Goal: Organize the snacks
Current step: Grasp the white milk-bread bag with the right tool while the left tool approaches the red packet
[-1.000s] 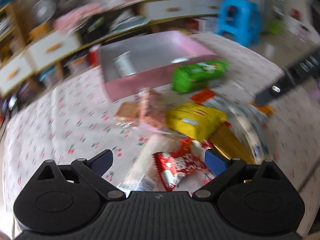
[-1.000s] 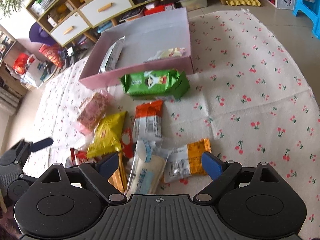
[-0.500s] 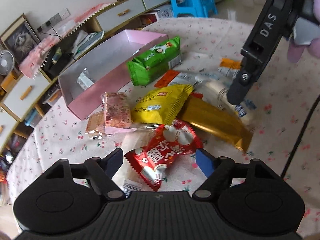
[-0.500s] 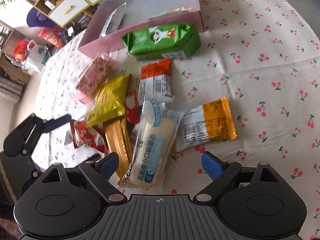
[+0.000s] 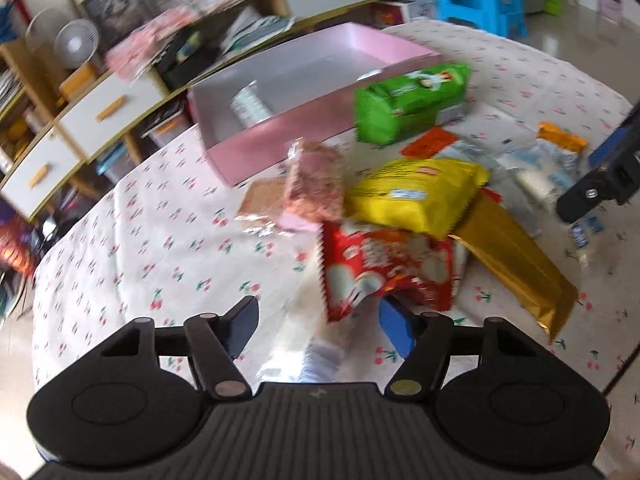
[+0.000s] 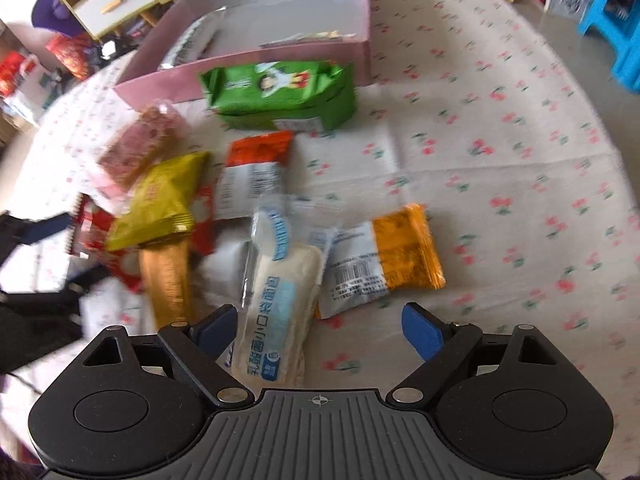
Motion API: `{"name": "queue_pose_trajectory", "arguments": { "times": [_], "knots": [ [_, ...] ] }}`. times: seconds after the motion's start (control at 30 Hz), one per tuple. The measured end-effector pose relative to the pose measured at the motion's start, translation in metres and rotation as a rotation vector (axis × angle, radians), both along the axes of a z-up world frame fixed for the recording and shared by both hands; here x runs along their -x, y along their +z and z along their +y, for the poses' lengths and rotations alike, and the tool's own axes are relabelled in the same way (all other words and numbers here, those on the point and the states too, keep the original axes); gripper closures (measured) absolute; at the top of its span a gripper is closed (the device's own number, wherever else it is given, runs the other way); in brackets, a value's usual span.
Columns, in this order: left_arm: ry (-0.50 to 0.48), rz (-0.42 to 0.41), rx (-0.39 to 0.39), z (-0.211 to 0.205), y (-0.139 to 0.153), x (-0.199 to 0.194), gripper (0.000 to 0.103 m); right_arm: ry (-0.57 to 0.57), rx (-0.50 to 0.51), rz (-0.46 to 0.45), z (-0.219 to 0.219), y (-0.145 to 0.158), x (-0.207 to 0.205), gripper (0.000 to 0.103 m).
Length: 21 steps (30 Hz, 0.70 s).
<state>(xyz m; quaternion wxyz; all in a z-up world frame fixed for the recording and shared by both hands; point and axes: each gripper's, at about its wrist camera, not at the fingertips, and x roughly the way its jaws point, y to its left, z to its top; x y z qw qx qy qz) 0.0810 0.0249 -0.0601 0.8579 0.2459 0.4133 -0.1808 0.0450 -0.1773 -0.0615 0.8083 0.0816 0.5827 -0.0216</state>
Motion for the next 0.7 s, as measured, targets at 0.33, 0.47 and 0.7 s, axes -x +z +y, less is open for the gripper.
{"name": "queue_pose_trajectory", "arguments": {
  "times": [0.33, 0.47, 0.7],
  "knots": [
    [-0.026, 0.074, 0.127, 0.001, 0.011, 0.003, 0.042, -0.027, -0.016, -0.037, -0.019, 0.014, 0.0, 0.013],
    [0.017, 0.131, 0.26, 0.006, 0.017, -0.001, 0.043, -0.041, -0.083, -0.019, -0.018, 0.013, -0.002, 0.015],
    [0.122, 0.189, 0.371, 0.01, 0.016, -0.011, 0.045, -0.065, -0.158, 0.014, -0.019, 0.005, -0.002, 0.034]
  ]
}}
